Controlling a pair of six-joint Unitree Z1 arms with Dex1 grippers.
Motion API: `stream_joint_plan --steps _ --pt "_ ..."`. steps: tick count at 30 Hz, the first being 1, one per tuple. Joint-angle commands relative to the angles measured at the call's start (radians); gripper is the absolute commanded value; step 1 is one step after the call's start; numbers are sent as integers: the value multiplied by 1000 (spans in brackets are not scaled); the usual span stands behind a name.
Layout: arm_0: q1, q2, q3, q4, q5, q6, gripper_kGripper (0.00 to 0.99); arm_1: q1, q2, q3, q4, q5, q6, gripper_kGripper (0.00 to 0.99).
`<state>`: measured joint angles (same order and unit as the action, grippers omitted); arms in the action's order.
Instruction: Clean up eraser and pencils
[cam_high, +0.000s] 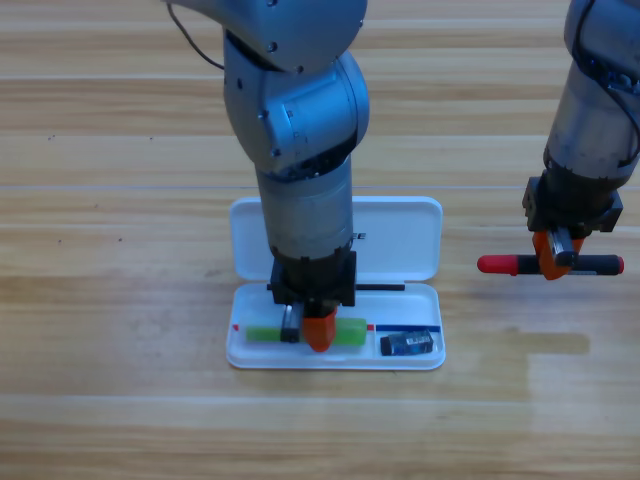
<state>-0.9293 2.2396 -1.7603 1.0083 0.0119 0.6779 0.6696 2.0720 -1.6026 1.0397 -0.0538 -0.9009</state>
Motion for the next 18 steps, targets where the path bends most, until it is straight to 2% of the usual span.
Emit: stream_joint_plan --steps 1,2,9,14,18 --pt "-3 28 19 -5 -6 -12 940 27 -32 12 28 -6 5 0" --pt "-3 26 19 -4 -6 -12 988 27 -33 12 28 -6 5 0" --pt "-3 14 16 3 -4 -17 990 39 -50 7 51 3 7 0" --pt "-3 -12 7 32 -1 -23 990 91 -56 -37 106 48 31 0" --pt "-3 -90 -68 142 10 -24 990 150 -38 -86 123 49 60 0"
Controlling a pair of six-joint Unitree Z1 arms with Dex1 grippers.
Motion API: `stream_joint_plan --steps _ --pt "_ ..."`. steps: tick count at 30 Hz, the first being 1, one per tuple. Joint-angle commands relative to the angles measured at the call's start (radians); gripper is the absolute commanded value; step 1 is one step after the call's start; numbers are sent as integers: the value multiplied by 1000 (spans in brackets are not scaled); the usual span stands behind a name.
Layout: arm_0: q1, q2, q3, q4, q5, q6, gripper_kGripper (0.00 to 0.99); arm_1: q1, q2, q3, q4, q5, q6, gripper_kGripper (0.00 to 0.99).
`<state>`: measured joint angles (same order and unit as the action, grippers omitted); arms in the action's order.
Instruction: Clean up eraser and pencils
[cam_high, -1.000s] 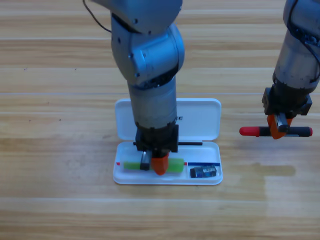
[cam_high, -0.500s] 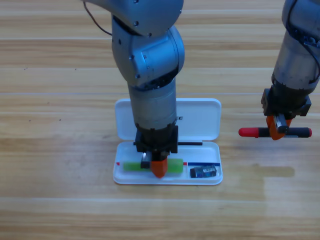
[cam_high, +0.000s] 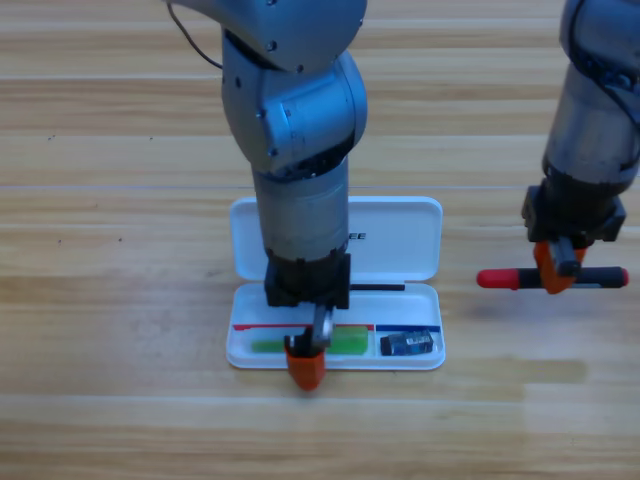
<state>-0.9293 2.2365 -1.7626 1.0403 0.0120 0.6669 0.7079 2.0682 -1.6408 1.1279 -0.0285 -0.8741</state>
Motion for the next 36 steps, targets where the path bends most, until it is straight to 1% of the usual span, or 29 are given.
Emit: stream_joint_plan --steps 1,4,7,10,15,21,24,36 --pt "-3 -115 -97 149 11 -17 990 127 -22 -67 43 25 43 0" --pt "-2 -218 -163 233 16 -13 990 165 26 -134 58 25 70 0" --pt "49 -327 -183 276 14 8 990 191 95 -221 73 25 93 0" --pt "132 -426 -149 280 3 40 990 214 174 -320 95 25 115 0" --pt "287 -515 -66 274 -32 99 990 242 274 -435 102 25 133 0" --pt "394 -571 29 244 -60 126 990 255 346 -504 102 24 145 0" --pt "411 -586 69 218 -72 128 990 257 363 -514 102 24 149 0" --pt "411 -615 164 170 -79 128 990 260 391 -541 102 19 158 0"
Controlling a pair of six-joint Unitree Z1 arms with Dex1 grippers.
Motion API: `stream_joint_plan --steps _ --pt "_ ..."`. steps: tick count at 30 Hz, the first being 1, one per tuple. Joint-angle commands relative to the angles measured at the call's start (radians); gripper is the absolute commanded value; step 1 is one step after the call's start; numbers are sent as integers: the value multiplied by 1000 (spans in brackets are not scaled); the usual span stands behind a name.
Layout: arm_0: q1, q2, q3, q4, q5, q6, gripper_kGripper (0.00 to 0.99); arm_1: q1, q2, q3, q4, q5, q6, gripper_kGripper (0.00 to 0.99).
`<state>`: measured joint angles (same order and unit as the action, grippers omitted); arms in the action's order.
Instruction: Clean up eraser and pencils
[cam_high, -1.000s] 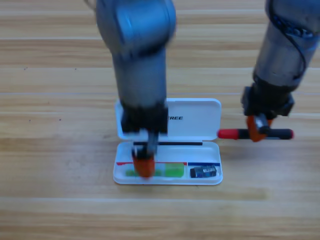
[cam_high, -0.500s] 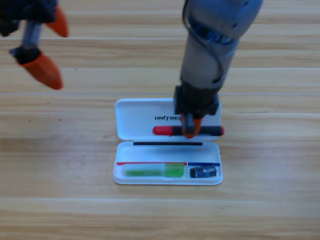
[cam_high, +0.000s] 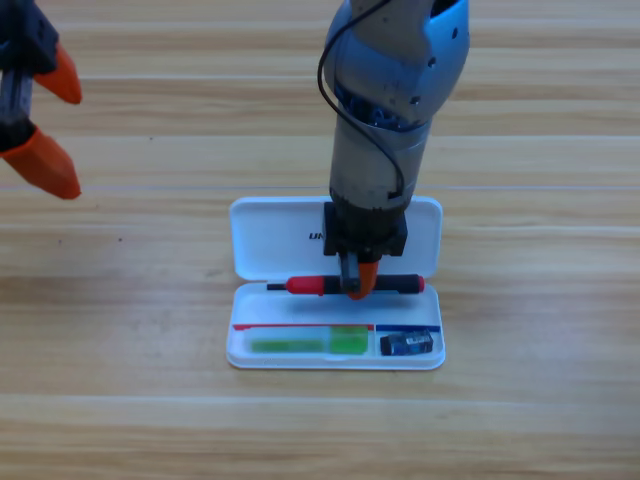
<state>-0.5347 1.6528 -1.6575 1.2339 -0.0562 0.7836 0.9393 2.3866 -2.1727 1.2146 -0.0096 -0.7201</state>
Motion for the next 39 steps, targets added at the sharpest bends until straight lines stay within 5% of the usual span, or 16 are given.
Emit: stream_joint_plan --steps 1,4,7,8,15,24,29,35,39 --pt "16 -33 67 -27 -11 11 990 30 72 -9 17 -1 5 0" --pt "16 -34 73 -28 -11 11 990 32 72 -9 16 0 13 26" --pt "16 -36 79 -33 -11 10 990 33 71 -9 17 -1 27 723" --pt "16 -36 82 -36 -11 10 990 33 68 -7 17 0 33 870" --pt "16 -39 97 -42 -11 10 990 44 -15 22 43 25 33 933" --pt "76 -22 71 -120 -33 14 990 59 -478 237 31 209 62 933" --pt "168 64 -18 -208 -105 36 990 33 -765 511 -222 289 154 942" --pt "217 243 -51 -433 -240 22 954 -19 -951 757 -472 390 228 946" --pt "216 375 -110 -462 -280 -4 836 -20 -961 780 -494 436 231 954"
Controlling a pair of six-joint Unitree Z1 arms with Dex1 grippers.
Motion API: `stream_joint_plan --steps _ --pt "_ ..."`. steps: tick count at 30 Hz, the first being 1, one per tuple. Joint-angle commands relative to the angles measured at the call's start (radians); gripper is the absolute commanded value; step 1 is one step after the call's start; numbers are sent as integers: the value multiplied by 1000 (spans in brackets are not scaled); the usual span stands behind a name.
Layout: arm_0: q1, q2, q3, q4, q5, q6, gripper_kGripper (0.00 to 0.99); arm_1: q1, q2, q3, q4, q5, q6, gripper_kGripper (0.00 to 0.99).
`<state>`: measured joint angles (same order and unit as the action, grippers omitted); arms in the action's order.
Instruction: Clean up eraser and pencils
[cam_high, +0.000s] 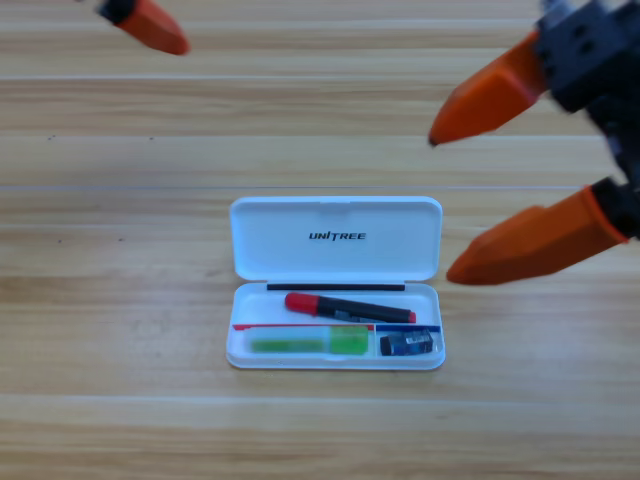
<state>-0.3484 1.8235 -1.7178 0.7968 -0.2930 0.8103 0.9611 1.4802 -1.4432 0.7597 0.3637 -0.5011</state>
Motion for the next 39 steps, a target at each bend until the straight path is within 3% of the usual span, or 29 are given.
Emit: stream_joint_plan --steps 1,3,5,8,9,12,16,18,39 --pt "26 226 -51 -33 -51 -36 805 -42 -52 55 -40 75 12 954" --pt "0 266 -42 -59 -57 -40 715 -42 -47 61 -43 106 12 956" --pt "-24 306 -28 -87 -72 -26 543 -42 -44 63 -45 130 13 956" --pt "-55 362 -14 -119 -100 -2 103 -42 -41 67 -52 149 16 956" --pt "-63 369 7 -146 -106 -2 0 -42 -41 67 -52 152 18 956" --pt "-72 369 106 -252 -115 -28 0 -42 -44 69 -54 170 21 956" --pt "-90 395 149 -277 -126 -34 0 -42 -60 72 -54 173 22 956" --pt "-98 401 165 -269 -129 -71 0 -42 -69 72 -54 175 24 956" --pt "-199 289 170 -113 -179 -77 0 -41 -67 83 -59 187 27 956"
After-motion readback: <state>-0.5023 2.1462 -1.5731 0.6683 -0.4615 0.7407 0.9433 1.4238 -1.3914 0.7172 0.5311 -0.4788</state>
